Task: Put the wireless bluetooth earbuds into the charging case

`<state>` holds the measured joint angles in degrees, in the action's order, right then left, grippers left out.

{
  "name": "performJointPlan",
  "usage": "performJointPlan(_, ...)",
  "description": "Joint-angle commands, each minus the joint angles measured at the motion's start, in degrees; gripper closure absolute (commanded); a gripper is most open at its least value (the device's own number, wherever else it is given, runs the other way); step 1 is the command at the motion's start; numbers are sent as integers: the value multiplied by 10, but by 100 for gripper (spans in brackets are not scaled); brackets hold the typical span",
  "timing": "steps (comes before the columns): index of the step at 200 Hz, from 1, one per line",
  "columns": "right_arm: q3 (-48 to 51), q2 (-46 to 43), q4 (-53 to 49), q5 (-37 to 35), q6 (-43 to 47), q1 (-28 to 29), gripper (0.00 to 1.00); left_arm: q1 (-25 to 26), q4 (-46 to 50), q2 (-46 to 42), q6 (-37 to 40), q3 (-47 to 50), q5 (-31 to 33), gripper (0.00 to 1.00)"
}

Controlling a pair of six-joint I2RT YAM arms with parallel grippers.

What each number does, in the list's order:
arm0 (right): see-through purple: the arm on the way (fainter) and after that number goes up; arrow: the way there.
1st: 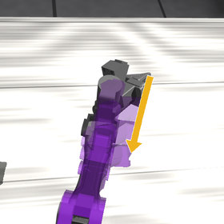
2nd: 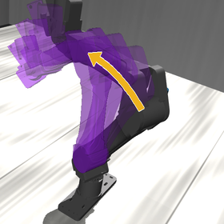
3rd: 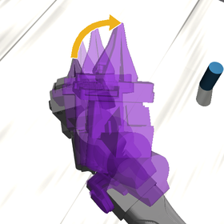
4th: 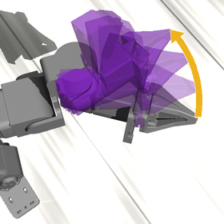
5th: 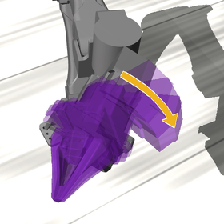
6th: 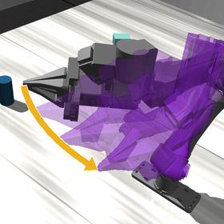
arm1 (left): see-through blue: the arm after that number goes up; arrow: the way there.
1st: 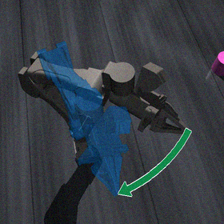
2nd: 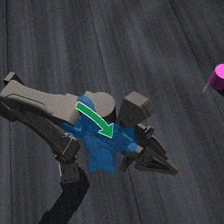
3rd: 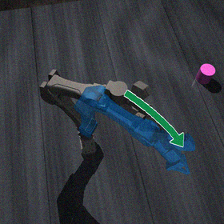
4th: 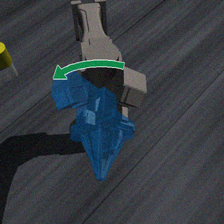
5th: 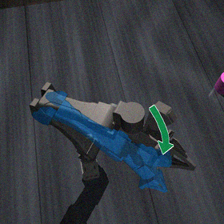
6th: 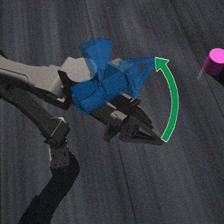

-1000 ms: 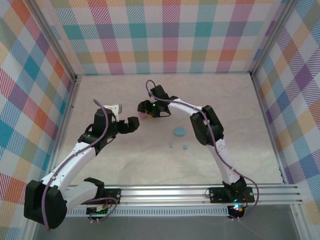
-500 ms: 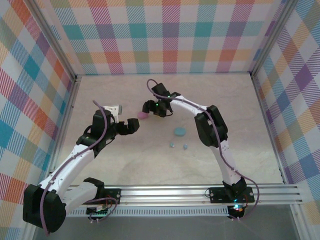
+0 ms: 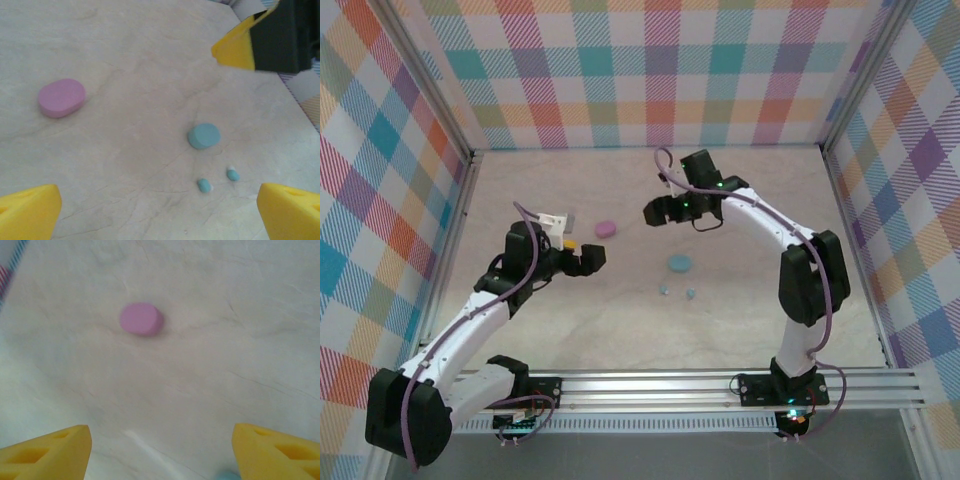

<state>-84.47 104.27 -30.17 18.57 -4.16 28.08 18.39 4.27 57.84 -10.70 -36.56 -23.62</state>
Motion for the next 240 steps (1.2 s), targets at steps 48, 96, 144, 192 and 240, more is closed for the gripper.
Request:
performJointPlan(48,79,-15,-41,-64,309,-20,24,66,-37,86,46,-34,-37,1)
performJointPlan(96,79,-1,-57,-70,388,-43,26,82,-41,119,64,-44,-31,1)
performJointPlan(144,79,5,-70,-22,427,-50,27,83,-49,148,64,-50,-30,1)
performJointPlan(192,104,4,-85,-3,466,-33,31,84,-43,156,67,-54,-31,1)
performJointPlan(240,111,16,-115,-11,480,-7,33,85,-33,154,67,-54,-31,2)
